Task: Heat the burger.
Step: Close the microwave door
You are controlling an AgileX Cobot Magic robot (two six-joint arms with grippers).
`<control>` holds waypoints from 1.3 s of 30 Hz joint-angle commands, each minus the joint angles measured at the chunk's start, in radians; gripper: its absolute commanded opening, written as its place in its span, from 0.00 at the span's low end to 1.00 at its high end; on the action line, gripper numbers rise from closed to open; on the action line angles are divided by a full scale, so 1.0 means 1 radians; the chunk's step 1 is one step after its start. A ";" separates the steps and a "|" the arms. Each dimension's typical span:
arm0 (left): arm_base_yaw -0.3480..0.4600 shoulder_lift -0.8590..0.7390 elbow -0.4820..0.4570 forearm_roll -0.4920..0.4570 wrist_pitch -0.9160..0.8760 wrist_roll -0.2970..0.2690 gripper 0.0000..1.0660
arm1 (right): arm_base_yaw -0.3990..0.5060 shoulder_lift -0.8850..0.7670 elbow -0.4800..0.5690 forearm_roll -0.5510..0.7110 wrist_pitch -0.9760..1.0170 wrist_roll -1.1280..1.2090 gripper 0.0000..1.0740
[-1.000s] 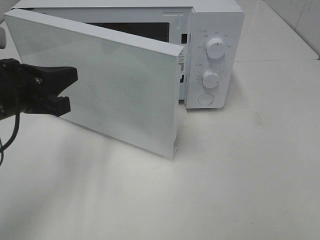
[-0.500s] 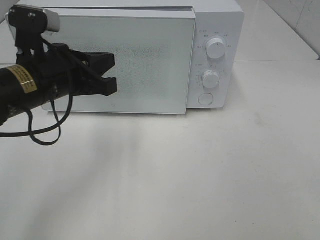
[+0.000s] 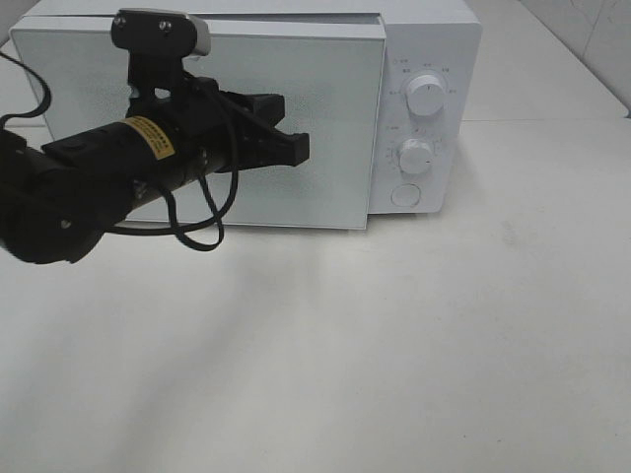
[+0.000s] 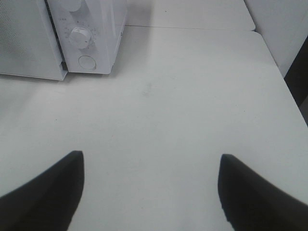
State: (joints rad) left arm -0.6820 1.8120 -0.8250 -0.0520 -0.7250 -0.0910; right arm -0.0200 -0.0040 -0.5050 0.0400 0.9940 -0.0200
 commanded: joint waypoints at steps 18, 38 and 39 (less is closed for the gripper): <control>-0.012 0.144 -0.281 -0.088 0.080 0.034 0.00 | -0.004 -0.027 0.004 0.001 0.001 0.006 0.70; 0.001 0.165 -0.395 -0.115 0.172 0.091 0.00 | -0.004 -0.027 0.004 0.001 0.001 0.006 0.70; -0.007 0.154 -0.394 -0.102 0.195 0.091 0.00 | -0.004 -0.027 0.004 0.001 0.001 0.006 0.70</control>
State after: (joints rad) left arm -0.6990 1.9940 -1.1990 -0.1230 -0.5450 0.0000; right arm -0.0200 -0.0040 -0.5050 0.0400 0.9940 -0.0200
